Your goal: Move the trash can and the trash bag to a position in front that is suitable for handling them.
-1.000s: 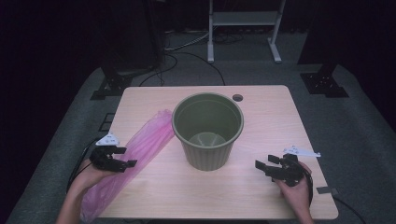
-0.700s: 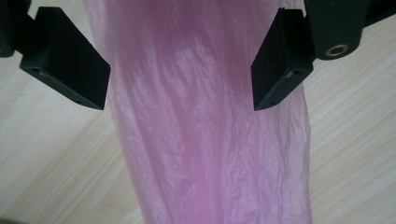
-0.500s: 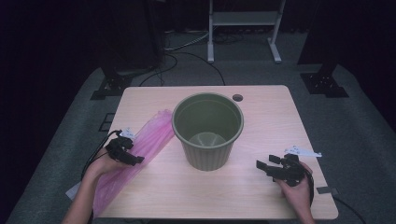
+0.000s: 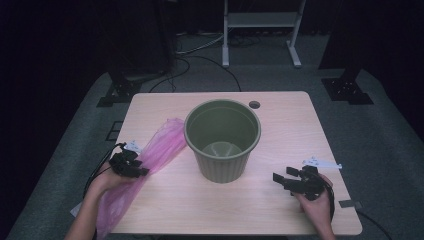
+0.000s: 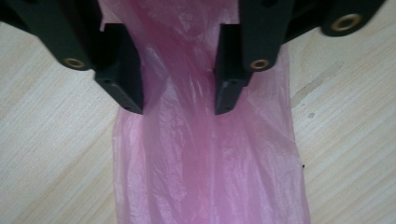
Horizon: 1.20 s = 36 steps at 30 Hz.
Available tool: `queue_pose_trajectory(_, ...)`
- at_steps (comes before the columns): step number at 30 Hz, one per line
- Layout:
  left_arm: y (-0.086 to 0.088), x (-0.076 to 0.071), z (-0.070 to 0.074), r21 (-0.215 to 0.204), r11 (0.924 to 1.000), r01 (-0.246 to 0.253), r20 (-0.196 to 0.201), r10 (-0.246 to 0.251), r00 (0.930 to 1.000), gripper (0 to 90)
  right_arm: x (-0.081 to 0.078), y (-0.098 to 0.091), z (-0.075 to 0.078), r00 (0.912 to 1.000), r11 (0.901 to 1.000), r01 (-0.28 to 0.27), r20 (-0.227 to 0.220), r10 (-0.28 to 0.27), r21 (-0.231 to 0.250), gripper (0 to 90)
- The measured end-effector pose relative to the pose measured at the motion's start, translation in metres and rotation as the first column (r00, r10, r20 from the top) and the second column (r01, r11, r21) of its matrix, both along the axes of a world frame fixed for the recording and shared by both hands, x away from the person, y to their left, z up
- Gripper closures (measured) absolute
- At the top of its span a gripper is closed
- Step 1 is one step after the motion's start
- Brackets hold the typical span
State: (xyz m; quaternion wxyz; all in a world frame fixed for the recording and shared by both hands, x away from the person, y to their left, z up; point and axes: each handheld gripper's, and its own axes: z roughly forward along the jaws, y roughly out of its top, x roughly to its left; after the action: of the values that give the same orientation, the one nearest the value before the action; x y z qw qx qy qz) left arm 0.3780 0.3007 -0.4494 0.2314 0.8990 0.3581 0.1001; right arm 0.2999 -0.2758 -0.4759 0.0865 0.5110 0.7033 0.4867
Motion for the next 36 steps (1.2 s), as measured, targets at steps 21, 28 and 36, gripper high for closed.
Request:
queue_pose_trajectory(21, 0.018, -0.019, 0.098, -0.154, 0.9819, 0.110, 0.140, -0.089, 0.9861, 88.5, 0.001, -0.001, -0.004, 0.9999, 1.0000, -0.007, -0.011, 0.007, -0.002, 23.4)
queue_pose_trajectory(28, 0.017, -0.023, 0.151, -0.138, 0.9741, 0.179, 0.222, -0.146, 0.9640, 88.5, 0.002, -0.001, -0.005, 0.9999, 1.0000, -0.009, -0.013, 0.009, -0.004, 23.4)
queue_pose_trajectory(36, -0.002, -0.022, 0.195, -0.134, 0.9561, 0.260, 0.295, -0.212, 0.9317, 88.4, 0.002, -0.002, -0.006, 0.9998, 0.9999, -0.011, -0.016, 0.011, -0.003, 23.4)
